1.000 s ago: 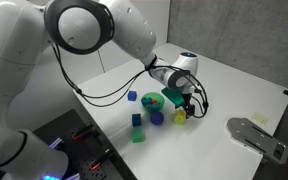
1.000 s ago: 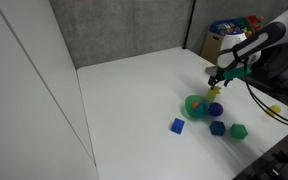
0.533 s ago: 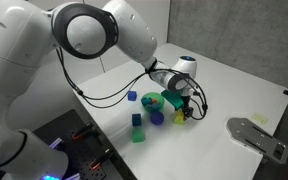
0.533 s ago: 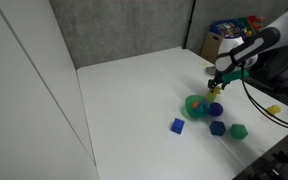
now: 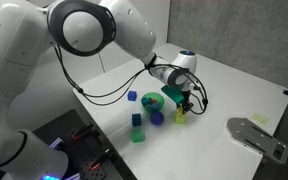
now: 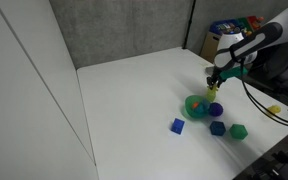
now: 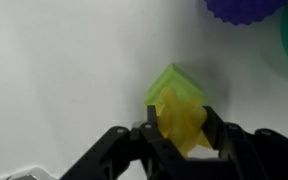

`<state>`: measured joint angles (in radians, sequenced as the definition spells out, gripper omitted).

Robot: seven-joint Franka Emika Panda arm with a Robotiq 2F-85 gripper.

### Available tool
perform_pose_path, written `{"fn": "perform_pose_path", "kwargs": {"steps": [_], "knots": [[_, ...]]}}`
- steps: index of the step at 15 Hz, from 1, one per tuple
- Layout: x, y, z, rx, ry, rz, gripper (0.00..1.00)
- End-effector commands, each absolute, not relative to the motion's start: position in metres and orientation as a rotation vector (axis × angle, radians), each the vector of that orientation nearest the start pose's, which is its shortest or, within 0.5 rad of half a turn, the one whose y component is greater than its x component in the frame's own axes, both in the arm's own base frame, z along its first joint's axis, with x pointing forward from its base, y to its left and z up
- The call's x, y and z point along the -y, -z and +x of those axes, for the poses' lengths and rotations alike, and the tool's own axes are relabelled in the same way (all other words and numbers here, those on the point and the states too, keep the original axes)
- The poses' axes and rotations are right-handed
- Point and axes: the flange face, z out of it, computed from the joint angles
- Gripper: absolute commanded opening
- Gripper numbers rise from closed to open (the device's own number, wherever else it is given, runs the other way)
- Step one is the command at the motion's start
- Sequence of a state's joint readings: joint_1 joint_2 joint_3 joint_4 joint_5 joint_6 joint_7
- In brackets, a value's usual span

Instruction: Pick up the yellow microbe toy and place it in the green bowl

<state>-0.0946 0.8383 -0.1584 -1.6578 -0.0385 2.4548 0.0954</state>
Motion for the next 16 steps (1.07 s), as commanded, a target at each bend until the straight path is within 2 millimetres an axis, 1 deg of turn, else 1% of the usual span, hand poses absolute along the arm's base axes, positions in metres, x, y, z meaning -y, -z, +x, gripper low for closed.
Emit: {"fn": "perform_pose_path", "kwargs": {"steps": [1,2,3,5,7,8,11,16], "knots": [[0.136,-0.157,0.650,-0.400,-0.025,-3.220,0.20],[0.128,-0.164,0.650,-0.383,-0.017,-3.214,0.19],[0.120,-0.171,0.650,-0.369,-0.002,-3.211,0.16],[0.103,-0.183,0.648,-0.333,0.011,-3.202,0.14],[0.086,-0.190,0.644,-0.293,0.012,-3.192,0.11],[0.078,-0.192,0.642,-0.272,0.005,-3.187,0.11],[0.053,-0.191,0.633,-0.213,-0.025,-3.171,0.11],[0.023,-0.175,0.621,-0.153,-0.100,-3.137,0.11]]}}
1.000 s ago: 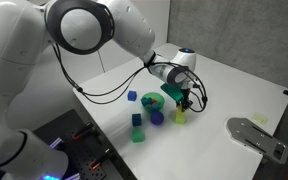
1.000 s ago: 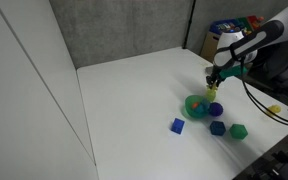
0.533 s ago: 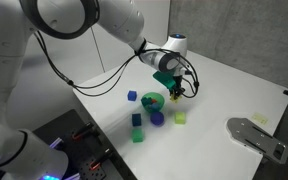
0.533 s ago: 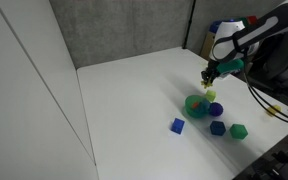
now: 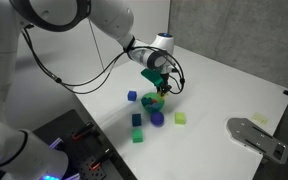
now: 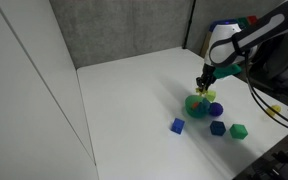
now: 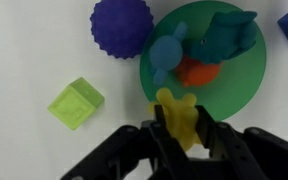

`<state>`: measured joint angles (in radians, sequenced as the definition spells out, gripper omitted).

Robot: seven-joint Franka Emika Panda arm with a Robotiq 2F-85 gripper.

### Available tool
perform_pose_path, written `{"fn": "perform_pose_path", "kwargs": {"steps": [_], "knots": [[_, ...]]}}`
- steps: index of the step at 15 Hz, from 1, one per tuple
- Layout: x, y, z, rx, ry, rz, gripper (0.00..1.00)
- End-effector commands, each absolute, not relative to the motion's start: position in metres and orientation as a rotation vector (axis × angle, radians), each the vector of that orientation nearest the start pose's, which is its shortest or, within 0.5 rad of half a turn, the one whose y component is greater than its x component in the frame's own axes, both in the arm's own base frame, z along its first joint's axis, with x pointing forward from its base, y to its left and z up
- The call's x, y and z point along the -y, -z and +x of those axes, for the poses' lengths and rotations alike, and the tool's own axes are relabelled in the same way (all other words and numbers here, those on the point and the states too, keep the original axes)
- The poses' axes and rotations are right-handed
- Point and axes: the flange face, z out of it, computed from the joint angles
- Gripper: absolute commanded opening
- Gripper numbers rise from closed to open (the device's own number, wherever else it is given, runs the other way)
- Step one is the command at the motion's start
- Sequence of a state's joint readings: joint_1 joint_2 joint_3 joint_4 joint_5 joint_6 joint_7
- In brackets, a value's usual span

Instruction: Pick up the yellow microbe toy and place it in the green bowl

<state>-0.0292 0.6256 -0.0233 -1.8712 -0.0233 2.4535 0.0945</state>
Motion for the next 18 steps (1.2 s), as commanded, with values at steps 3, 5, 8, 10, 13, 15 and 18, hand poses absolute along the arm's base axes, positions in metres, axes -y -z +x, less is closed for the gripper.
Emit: {"fn": "perform_pose_path", "kwargs": {"steps": [3,5,8,10,13,15,18], "knots": [[0.011,-0.167,0.615,-0.126,-0.127,-3.134,0.11],[0.007,-0.162,0.612,-0.117,-0.141,-3.138,0.13],[0.006,-0.159,0.610,-0.115,-0.149,-3.148,0.67],[0.006,-0.160,0.609,-0.114,-0.147,-3.150,0.82],[0.007,-0.161,0.609,-0.118,-0.147,-3.151,1.00],[0.010,-0.167,0.608,-0.130,-0.150,-3.143,1.00],[0.015,-0.187,0.610,-0.175,-0.130,-3.141,1.00]]}}
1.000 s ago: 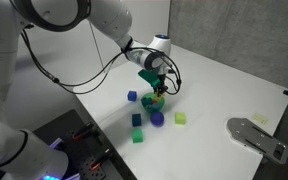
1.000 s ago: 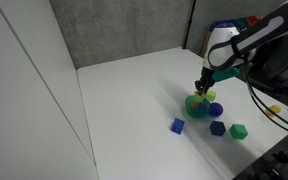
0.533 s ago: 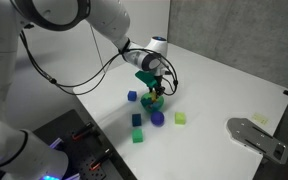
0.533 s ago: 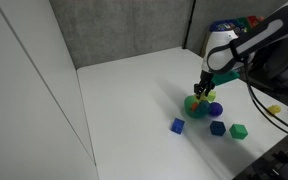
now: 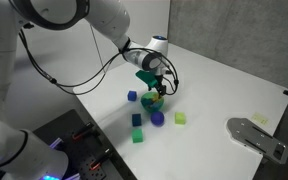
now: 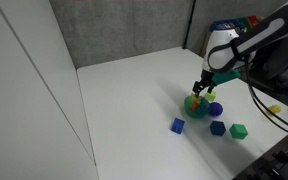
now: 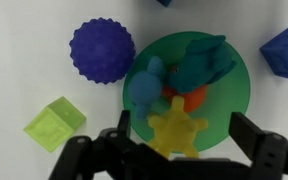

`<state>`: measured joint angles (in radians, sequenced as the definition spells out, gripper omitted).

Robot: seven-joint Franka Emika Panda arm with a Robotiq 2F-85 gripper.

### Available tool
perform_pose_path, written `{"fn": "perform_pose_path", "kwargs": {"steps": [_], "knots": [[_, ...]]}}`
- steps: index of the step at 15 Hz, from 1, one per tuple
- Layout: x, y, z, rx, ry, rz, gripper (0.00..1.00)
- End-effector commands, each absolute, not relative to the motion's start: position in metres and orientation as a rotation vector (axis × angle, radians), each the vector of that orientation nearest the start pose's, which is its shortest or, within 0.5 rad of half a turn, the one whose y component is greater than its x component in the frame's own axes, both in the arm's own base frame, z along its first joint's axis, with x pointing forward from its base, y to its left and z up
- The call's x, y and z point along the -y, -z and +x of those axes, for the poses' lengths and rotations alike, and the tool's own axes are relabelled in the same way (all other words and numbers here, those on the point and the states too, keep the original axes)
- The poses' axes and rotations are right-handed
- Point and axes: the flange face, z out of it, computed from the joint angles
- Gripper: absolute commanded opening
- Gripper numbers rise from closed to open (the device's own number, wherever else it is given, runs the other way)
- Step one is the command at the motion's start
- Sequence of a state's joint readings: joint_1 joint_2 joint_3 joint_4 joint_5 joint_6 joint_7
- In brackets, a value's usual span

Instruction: Pick up the yellow microbe toy and place it in the green bowl

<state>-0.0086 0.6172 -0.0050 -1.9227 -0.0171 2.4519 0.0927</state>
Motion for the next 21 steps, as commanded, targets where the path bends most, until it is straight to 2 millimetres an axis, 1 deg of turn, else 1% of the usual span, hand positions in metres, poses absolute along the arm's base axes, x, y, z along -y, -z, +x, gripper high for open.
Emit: {"fn": "perform_pose_path", "kwargs": {"steps": [1,4,7,9,11,13,17,21], "knots": [[0.018,-0.198,0.613,-0.199,-0.126,-3.138,1.00],[0.027,-0.234,0.620,-0.265,-0.132,-3.128,1.00],[0.039,-0.276,0.621,-0.332,-0.145,-3.108,1.00],[0.047,-0.303,0.619,-0.362,-0.142,-3.096,1.00],[0.053,-0.327,0.612,-0.365,-0.150,-3.087,1.00],[0.059,-0.348,0.600,-0.356,-0.147,-3.086,1.00],[0.063,-0.384,0.575,-0.312,-0.165,-3.101,1.00],[0.065,-0.413,0.538,-0.266,-0.199,-3.116,1.00]]}}
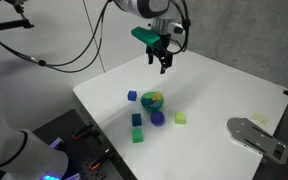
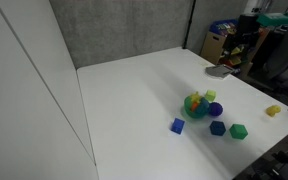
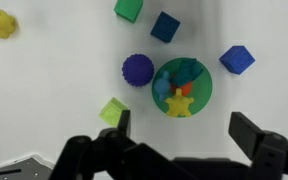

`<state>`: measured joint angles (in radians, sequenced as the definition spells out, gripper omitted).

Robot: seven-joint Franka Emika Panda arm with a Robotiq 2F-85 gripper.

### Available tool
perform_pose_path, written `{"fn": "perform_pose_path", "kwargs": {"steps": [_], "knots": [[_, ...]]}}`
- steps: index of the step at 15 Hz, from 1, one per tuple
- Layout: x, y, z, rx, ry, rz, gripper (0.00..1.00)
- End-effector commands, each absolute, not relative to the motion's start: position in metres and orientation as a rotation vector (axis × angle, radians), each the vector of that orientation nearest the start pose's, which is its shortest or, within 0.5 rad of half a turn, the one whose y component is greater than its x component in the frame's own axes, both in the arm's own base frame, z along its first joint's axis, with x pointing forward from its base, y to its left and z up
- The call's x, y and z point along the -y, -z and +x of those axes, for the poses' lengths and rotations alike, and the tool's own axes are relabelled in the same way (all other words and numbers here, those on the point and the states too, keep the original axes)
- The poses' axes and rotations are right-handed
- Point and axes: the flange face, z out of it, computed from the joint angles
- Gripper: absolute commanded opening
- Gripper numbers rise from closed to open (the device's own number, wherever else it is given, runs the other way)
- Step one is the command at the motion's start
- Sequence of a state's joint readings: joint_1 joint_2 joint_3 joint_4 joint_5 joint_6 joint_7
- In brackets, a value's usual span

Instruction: Pick up the yellow microbe toy and place it in the green bowl

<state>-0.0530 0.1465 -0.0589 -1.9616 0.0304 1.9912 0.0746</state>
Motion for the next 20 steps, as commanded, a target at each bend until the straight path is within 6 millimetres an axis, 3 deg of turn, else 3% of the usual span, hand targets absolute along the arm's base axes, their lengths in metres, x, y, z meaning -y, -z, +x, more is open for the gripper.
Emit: {"fn": "perform_pose_path", "kwargs": {"steps": [1,8,11,15,20], "knots": [[0.066,-0.420,0.529,-0.269,-0.202,-3.125,1.00],[0.074,-0.472,0.464,-0.225,-0.164,-3.145,1.00],[0.076,-0.493,0.448,-0.208,-0.070,-3.140,1.00],[0.079,-0.510,0.440,-0.210,-0.016,-3.130,1.00],[0.075,-0.507,0.446,-0.238,-0.032,-3.131,1.00]]}}
